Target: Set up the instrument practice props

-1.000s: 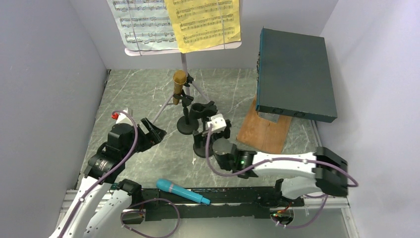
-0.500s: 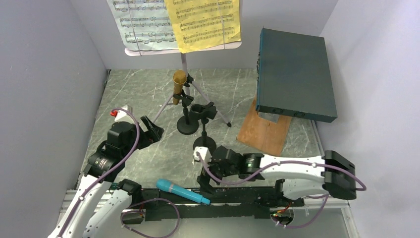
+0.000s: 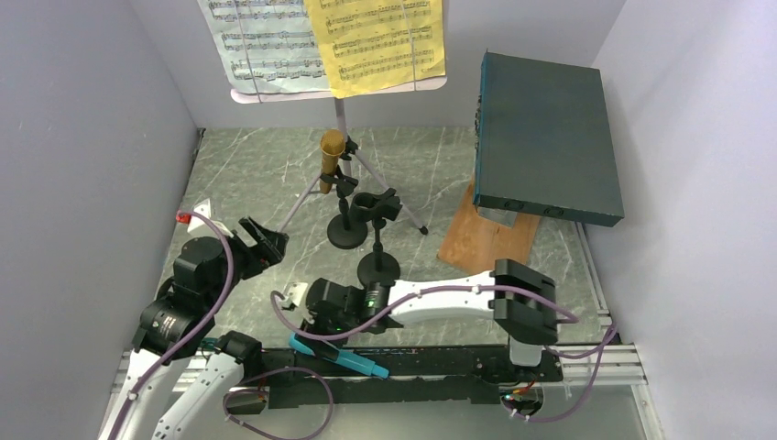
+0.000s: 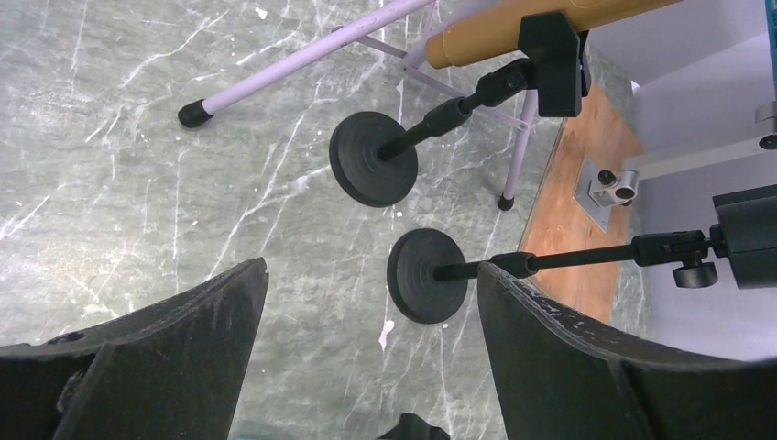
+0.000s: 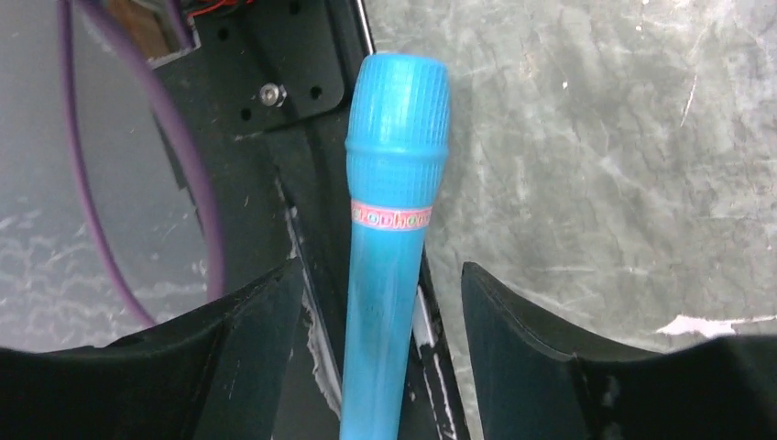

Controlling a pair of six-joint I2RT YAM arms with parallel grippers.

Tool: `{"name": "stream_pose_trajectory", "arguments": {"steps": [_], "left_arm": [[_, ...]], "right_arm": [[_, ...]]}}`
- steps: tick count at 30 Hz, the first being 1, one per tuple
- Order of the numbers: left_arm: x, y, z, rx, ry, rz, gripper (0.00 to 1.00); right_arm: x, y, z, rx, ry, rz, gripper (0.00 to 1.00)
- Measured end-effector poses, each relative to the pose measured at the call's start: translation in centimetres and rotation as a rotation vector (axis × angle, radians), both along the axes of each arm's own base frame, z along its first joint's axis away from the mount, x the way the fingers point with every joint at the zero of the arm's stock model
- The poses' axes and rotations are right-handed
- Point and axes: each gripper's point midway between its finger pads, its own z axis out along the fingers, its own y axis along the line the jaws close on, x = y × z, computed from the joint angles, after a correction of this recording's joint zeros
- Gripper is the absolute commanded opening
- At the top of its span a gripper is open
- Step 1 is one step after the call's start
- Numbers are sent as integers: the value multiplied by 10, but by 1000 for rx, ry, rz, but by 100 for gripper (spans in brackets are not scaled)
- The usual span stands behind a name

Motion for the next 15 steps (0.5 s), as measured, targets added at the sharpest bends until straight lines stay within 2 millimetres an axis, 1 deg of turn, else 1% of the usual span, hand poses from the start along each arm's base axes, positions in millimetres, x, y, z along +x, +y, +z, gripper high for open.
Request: {"name": "stream_pose_trajectory", "arguments": {"steps": [3, 7, 9, 11, 15], "left_arm": [[-4, 3, -1, 3, 3, 8, 89], [-4, 7, -4, 13, 14, 28, 89], [-4, 8, -4, 14, 11, 34, 89], [-5, 10, -2, 11, 3, 42, 89], [-7, 13, 0, 9, -10, 54, 89]], "right_arm": [[-2, 9, -11, -61, -26, -17, 65], [-11, 14, -24, -138, -82, -8, 56], [-14, 16, -30, -164, -110, -10, 53], [-16, 12, -35, -192, -141, -14, 52], [-7, 7, -38, -212, -185, -44, 53]]}}
